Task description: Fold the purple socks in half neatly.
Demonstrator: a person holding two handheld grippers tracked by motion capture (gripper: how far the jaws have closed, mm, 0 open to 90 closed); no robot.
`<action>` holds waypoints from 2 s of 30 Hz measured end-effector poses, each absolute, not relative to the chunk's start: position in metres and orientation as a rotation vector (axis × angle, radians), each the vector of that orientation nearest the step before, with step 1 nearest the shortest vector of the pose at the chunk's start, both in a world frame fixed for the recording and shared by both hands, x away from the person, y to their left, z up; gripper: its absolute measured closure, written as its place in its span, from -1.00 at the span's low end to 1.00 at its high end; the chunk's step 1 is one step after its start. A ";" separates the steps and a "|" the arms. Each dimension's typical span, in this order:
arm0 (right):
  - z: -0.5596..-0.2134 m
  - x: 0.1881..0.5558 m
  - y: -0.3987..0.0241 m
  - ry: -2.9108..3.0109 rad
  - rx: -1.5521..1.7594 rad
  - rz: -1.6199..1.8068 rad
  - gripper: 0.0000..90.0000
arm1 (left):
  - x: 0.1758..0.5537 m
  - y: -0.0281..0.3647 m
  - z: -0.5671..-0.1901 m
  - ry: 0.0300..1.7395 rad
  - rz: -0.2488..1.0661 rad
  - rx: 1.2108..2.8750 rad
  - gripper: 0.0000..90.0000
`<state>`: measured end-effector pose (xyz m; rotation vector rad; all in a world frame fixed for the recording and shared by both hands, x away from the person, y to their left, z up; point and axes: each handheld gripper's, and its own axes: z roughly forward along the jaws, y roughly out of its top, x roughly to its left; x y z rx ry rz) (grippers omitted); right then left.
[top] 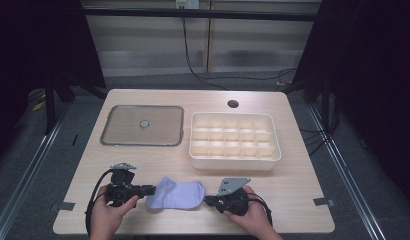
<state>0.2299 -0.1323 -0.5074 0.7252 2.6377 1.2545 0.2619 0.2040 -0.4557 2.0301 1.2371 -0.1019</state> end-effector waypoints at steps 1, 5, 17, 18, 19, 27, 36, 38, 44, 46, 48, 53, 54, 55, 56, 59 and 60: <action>-0.507 0.230 -0.132 2.638 0.725 1.254 0.91 | 0.262 0.204 -0.455 1.236 -0.111 2.025 0.85; -0.508 0.230 -0.132 2.636 0.724 1.258 0.91 | 0.263 0.202 -0.454 1.238 -0.132 2.012 0.86; -0.508 0.230 -0.132 2.638 0.723 1.257 0.91 | 0.265 0.205 -0.458 1.302 -0.116 2.020 0.86; -0.508 0.230 -0.132 2.638 0.726 1.257 0.91 | 0.265 0.204 -0.457 1.297 -0.123 2.016 0.87; -0.508 0.230 -0.132 2.638 0.725 1.258 0.91 | 0.266 0.203 -0.456 1.294 -0.106 2.024 0.86; -0.507 0.230 -0.132 2.638 0.730 1.256 0.91 | 0.271 0.210 -0.471 1.356 -0.118 2.041 0.83; -0.508 0.230 -0.132 2.638 0.728 1.258 0.90 | 0.273 0.207 -0.475 1.355 0.018 2.078 0.50; -0.508 0.230 -0.132 2.638 0.726 1.259 0.90 | 0.275 0.206 -0.477 1.351 0.005 2.067 0.47; -0.508 0.231 -0.132 2.635 0.724 1.262 0.90 | 0.277 0.199 -0.483 1.350 -0.007 2.099 0.47; -0.508 0.231 -0.132 2.635 0.725 1.263 0.90 | 0.278 0.199 -0.483 1.365 -0.010 2.103 0.58; -0.508 0.230 -0.132 2.638 0.729 1.259 0.90 | 0.279 0.200 -0.483 1.368 -0.039 2.107 0.72; -0.508 0.231 -0.132 2.634 0.727 1.263 0.91 | 0.279 0.198 -0.481 1.361 -0.088 2.096 0.83; -0.508 0.231 -0.132 2.635 0.723 1.262 0.91 | 0.279 0.198 -0.480 1.361 -0.098 2.092 0.83; -0.508 0.231 -0.132 2.636 0.725 1.261 0.91 | 0.279 0.199 -0.478 1.359 -0.099 2.083 0.83; -0.508 0.231 -0.132 2.636 0.727 1.263 0.91 | 0.279 0.200 -0.476 1.355 -0.105 2.079 0.84; -0.508 0.231 -0.133 2.640 0.729 1.264 0.90 | 0.278 0.201 -0.469 1.345 -0.122 2.071 0.83; -0.508 0.231 -0.133 2.643 0.733 1.267 0.91 | 0.278 0.200 -0.468 1.345 -0.123 2.063 0.84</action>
